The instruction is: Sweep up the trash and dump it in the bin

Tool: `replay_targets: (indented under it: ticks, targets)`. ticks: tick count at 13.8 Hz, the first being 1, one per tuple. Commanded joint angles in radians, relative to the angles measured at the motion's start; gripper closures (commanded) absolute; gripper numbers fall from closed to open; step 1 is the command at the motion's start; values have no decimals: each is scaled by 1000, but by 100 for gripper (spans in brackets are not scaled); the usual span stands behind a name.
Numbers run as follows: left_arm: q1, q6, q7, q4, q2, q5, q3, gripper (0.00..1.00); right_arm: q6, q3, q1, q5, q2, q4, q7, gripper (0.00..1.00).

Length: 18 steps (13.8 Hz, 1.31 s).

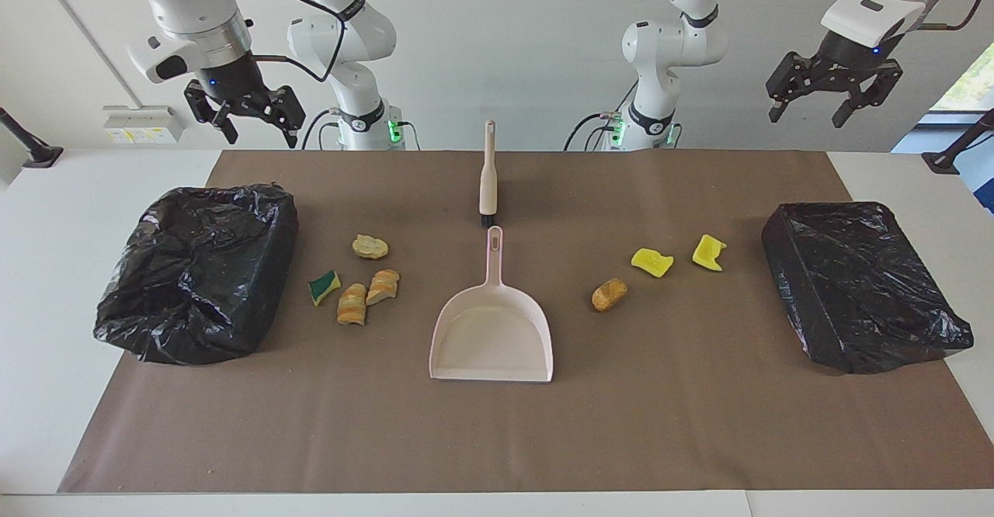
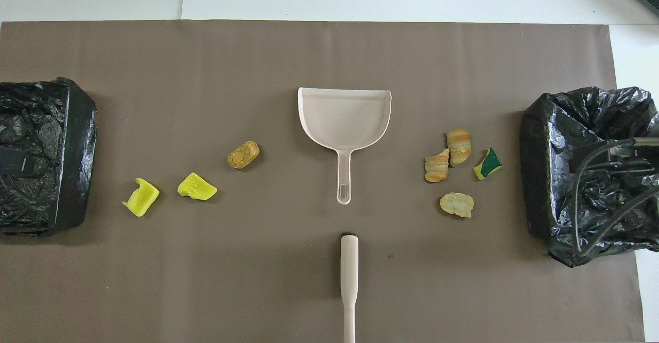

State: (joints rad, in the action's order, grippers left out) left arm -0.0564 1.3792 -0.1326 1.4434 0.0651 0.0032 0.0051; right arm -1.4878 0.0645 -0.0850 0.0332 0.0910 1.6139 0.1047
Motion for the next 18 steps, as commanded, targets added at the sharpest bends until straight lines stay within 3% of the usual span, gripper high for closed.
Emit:
replay_targets:
  ticks: [1, 18]
  targets:
    - [0, -20, 8, -5, 9, -11, 0, 0, -6, 0, 16, -19, 21, 23, -30, 0]
    - [0, -6, 11, 12, 16, -14, 0, 0, -5, 0, 21, -18, 23, 27, -28, 0]
